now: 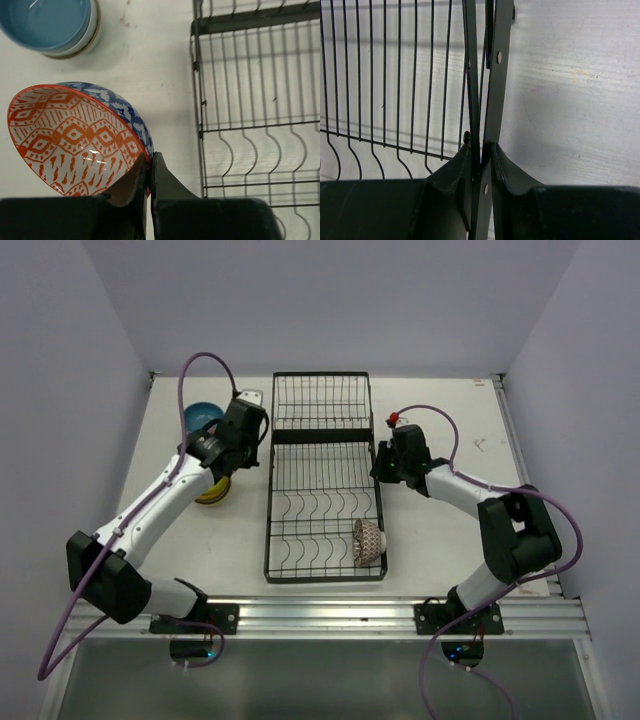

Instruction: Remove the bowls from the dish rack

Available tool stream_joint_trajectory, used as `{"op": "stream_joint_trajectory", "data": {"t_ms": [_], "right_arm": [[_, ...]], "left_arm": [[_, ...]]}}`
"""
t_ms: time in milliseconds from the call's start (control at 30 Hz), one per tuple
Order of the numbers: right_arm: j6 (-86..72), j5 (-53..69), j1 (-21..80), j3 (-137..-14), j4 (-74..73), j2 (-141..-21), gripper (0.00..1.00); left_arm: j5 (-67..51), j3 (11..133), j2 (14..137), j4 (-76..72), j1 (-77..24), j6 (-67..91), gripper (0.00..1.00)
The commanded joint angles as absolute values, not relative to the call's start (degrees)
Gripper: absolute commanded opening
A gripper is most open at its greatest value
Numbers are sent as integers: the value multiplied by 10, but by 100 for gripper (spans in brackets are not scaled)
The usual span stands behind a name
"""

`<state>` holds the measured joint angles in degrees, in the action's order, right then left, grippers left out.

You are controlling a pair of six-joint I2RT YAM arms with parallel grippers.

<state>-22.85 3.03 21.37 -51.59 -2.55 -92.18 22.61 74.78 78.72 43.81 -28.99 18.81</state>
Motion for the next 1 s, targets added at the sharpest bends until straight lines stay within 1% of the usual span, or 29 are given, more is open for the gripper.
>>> {"op": "stream_joint_trajectory", "data": {"t_ms": [0, 167, 367, 800, 967], "right_arm": [[-227, 25, 201, -493, -62, -927, 0], [-228, 30, 200, -492, -59, -928, 0], [-229, 38, 200, -493, -59, -932, 0], [-224, 36, 201, -492, -62, -933, 0], [-224, 34, 200, -492, -62, -934, 0]], "left_arm": [[312, 744, 764, 467, -277, 171, 0], [328, 727, 768, 475, -258, 160, 0], [312, 688, 766, 451, -236, 148, 0], [257, 675, 811, 398, -207, 117, 0], [265, 655, 821, 400, -207, 117, 0]]}}
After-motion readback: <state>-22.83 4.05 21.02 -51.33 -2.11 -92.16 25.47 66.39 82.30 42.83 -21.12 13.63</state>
